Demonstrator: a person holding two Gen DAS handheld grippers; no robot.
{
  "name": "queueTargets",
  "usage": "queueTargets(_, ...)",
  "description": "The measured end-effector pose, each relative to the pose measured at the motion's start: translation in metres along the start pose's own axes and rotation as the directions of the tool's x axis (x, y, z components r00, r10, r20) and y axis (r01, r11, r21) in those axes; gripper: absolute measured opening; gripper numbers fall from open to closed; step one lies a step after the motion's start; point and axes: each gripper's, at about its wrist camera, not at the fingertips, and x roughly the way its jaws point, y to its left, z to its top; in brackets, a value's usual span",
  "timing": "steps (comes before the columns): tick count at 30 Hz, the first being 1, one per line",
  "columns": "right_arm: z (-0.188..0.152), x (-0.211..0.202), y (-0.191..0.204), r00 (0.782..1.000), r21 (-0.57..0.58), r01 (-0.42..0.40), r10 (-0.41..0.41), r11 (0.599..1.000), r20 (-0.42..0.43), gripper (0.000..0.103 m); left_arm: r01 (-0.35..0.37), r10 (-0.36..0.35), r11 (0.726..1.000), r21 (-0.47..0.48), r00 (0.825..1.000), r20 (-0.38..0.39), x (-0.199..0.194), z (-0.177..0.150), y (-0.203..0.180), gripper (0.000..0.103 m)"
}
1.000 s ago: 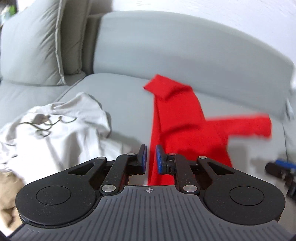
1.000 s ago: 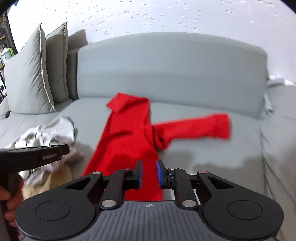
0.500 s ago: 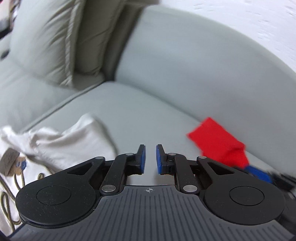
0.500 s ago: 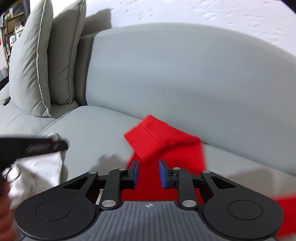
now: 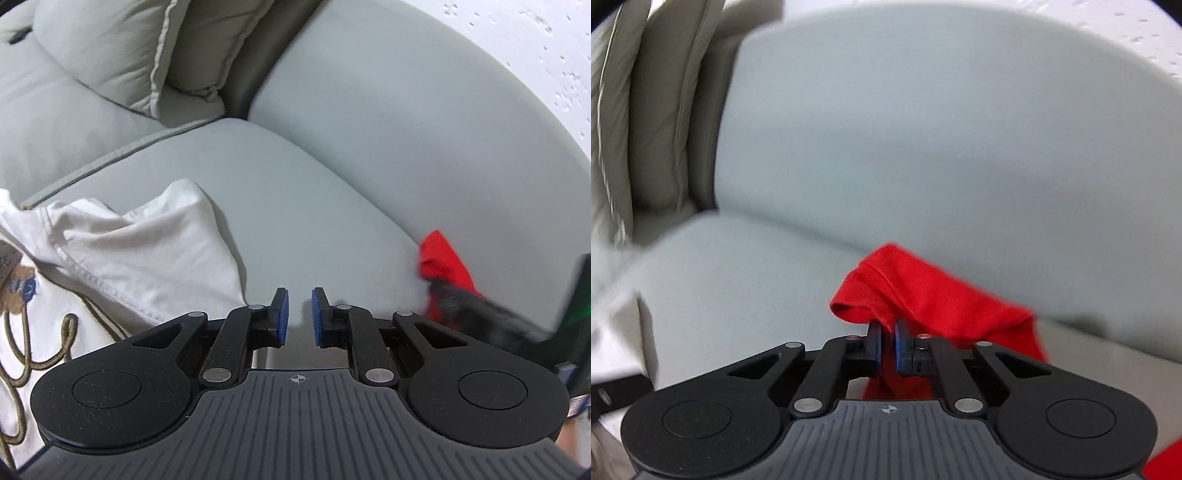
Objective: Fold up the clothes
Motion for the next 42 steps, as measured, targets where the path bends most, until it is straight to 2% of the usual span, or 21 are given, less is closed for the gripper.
queueTargets(5, 0.052, 0.008, -0.003, 0.997, -0.177, 0.071, -0.067, 0.982, 0.028, 0.005, 0.011, -0.011, 1.000, 0.000, 1.000, -0.009, -0.002, -0.003, -0.004, 0.016)
queueTargets(7, 0.071, 0.019, 0.003, 0.993, -0.276, 0.117, -0.103, 0.954, 0.063, 0.005, 0.001, -0.001, 1.000, 0.001, 1.000, -0.006, -0.001, -0.003, -0.004, 0.016)
queueTargets(10, 0.085, 0.042, 0.014, 0.983, -0.409, 0.186, -0.173, 0.894, 0.070, 0.006, -0.010, 0.010, 1.000, -0.004, 1.000, -0.010, 0.002, -0.001, -0.002, 0.016)
queueTargets(12, 0.085, 0.057, 0.023, 0.967, -0.492, 0.250, -0.240, 0.834, 0.085, 0.006, -0.016, 0.016, 1.000, -0.002, 1.000, -0.012, 0.003, 0.000, -0.001, 0.016)
queueTargets(14, 0.081, 0.058, 0.033, 0.956, -0.525, 0.286, -0.273, 0.801, 0.105, 0.007, -0.019, 0.019, 1.000, 0.000, 1.000, -0.017, 0.006, 0.001, -0.001, 0.016)
queueTargets(15, 0.080, 0.056, 0.037, 0.952, -0.538, 0.299, -0.285, 0.788, 0.111, 0.012, -0.019, 0.019, 1.000, 0.001, 1.000, -0.020, 0.007, 0.001, -0.001, 0.016)
queueTargets(16, 0.079, 0.054, 0.039, 0.945, -0.552, 0.317, -0.304, 0.771, 0.118, 0.022, -0.018, 0.018, 1.000, 0.010, 1.000, -0.023, 0.007, 0.000, -0.003, 0.016)
queueTargets(17, 0.079, 0.050, 0.041, 0.939, -0.562, 0.334, -0.322, 0.756, 0.123, 0.050, -0.016, 0.016, 1.000, 0.019, 1.000, -0.023, 0.007, 0.000, -0.004, 0.016)
queueTargets(18, 0.084, 0.042, 0.038, 0.935, -0.553, 0.339, -0.338, 0.761, 0.108, 0.054, -0.014, 0.015, 1.000, 0.025, 1.000, -0.022, 0.006, 0.000, -0.004, 0.016)
queueTargets(21, 0.100, 0.007, 0.020, 0.957, -0.449, 0.271, -0.289, 0.852, 0.029, 0.055, -0.012, 0.012, 1.000, 0.023, 1.000, -0.017, 0.004, 0.000, -0.004, 0.016)
queueTargets(25, 0.105, -0.054, -0.006, 0.966, -0.326, 0.238, -0.259, 0.915, -0.022, 0.056, -0.013, 0.014, 1.000, 0.019, 1.000, -0.019, 0.001, 0.001, -0.003, 0.016)
queueTargets(29, 0.071, -0.117, -0.043, 0.980, -0.128, 0.162, -0.175, 0.978, -0.095, 0.056, -0.016, 0.017, 0.999, 0.035, 1.000, -0.026, 0.000, 0.001, -0.003, 0.017)
queueTargets(31, 0.044, -0.146, -0.066, 0.985, -0.015, 0.118, -0.119, 0.993, -0.128, 0.055, -0.019, 0.020, 0.999, 0.043, 0.999, -0.028, 0.001, 0.000, -0.004, 0.017)
queueTargets(34, -0.008, -0.180, -0.090, 0.986, 0.110, 0.052, -0.034, 0.993, -0.166, 0.051, -0.022, 0.024, 0.997, 0.068, 0.999, -0.025, -0.001, -0.002, -0.009, 0.017)
queueTargets(35, -0.018, -0.183, -0.094, 0.983, 0.122, 0.053, -0.031, 0.991, -0.178, 0.049, -0.021, 0.023, 0.997, 0.074, 0.999, -0.025, -0.001, -0.003, -0.011, 0.017)
queueTargets(38, -0.064, -0.188, -0.117, 0.964, 0.180, 0.154, -0.108, 0.972, -0.242, 0.045, -0.024, 0.027, 0.994, 0.110, 0.999, -0.027, 0.000, -0.007, -0.017, 0.018)
queueTargets(40, -0.078, -0.185, -0.144, 0.946, 0.285, 0.247, -0.167, 0.926, -0.278, 0.045, -0.028, 0.032, 0.992, 0.123, 0.999, -0.027, 0.001, -0.009, -0.019, 0.018)
queueTargets(42, -0.097, -0.192, -0.178, 0.939, 0.462, 0.299, -0.172, 0.835, -0.297, 0.046, -0.036, 0.039, 0.991, 0.131, 0.999, -0.026, 0.003, -0.010, -0.021, 0.018)
